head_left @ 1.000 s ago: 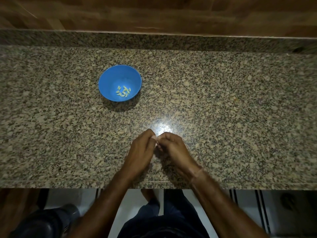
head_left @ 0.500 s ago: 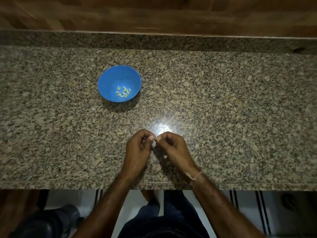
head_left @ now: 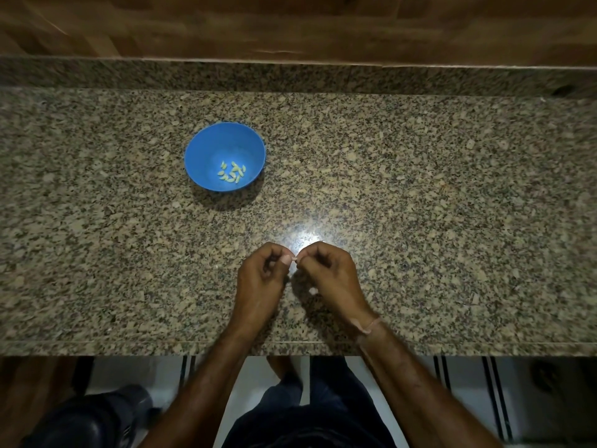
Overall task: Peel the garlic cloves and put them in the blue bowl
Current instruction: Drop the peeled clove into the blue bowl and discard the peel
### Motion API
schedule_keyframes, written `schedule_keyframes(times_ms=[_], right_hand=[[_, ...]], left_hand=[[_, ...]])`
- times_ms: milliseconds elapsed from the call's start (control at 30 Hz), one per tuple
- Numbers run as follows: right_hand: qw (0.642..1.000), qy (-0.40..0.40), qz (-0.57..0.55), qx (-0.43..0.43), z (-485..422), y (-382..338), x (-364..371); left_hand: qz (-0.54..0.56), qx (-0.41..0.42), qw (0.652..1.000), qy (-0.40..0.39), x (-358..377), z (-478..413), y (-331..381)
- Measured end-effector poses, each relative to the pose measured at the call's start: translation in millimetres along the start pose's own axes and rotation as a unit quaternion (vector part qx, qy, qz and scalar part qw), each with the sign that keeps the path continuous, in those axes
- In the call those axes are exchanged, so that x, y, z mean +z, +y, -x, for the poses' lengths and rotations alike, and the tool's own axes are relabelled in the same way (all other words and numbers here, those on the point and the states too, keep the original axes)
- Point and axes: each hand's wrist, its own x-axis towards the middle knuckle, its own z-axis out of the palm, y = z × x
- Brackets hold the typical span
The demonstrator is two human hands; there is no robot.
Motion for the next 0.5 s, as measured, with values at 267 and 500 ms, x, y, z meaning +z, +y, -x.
schedule_keyframes(times_ms=[267, 500], right_hand=[[0.998, 0.015, 0.038, -0.052, 4.6, 3.9, 0.9], [0.995, 0.02, 0.06, -0.073, -2.0, 9.7, 0.0]], left_hand=[[0.059, -0.066, 0.995, -0.034, 2.7, -4.9, 0.0], [0.069, -0.093, 0.993, -0.023, 10.2, -6.9, -1.2]])
